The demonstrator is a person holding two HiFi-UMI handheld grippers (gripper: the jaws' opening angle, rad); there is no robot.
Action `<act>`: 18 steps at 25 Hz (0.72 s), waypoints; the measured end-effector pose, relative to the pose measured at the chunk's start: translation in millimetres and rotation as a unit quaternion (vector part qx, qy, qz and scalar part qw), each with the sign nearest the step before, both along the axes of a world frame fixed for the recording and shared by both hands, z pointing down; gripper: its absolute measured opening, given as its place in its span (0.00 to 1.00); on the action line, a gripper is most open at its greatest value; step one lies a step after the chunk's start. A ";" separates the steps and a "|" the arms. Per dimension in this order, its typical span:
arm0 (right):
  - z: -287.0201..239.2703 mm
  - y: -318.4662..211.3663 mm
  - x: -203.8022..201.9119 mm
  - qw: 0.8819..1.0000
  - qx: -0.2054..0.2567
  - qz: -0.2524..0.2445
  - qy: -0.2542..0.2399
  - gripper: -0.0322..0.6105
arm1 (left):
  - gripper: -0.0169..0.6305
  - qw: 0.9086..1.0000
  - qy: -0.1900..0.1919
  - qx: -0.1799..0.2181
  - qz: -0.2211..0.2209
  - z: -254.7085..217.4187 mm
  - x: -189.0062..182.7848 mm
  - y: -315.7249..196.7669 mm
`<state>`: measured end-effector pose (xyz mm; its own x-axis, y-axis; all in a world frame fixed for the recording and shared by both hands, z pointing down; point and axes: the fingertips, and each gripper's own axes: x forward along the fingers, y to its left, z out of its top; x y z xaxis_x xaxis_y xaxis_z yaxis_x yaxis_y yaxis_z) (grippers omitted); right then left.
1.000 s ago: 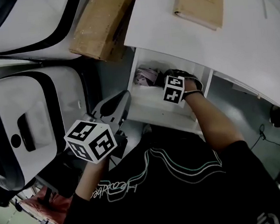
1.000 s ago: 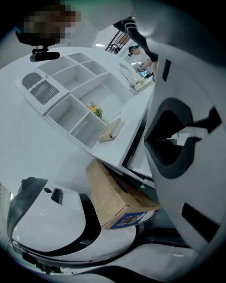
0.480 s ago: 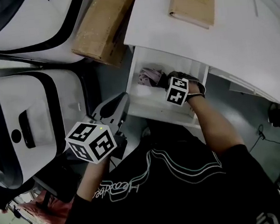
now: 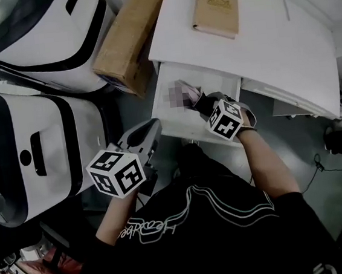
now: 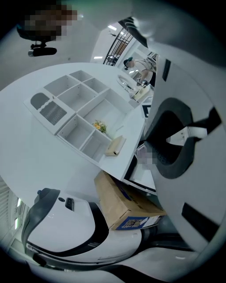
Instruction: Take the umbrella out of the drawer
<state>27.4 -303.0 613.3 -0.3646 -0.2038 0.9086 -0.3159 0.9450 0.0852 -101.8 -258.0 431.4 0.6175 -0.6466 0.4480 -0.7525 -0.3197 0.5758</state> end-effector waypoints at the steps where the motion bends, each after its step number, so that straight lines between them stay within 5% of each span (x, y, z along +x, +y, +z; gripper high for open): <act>1: -14.7 5.0 -0.2 1.000 0.013 0.009 -0.013 0.38 | 0.06 1.000 0.000 0.005 0.006 -5.0 2.5 6.0; 11: -153.4 93.6 -4.2 0.974 0.085 0.109 -0.177 0.38 | 0.06 0.996 0.000 0.068 0.053 -64.3 15.6 75.8; 18: -215.6 150.6 3.5 0.935 0.080 0.168 -0.302 0.38 | 0.06 0.991 0.002 0.113 0.077 -103.8 21.1 118.3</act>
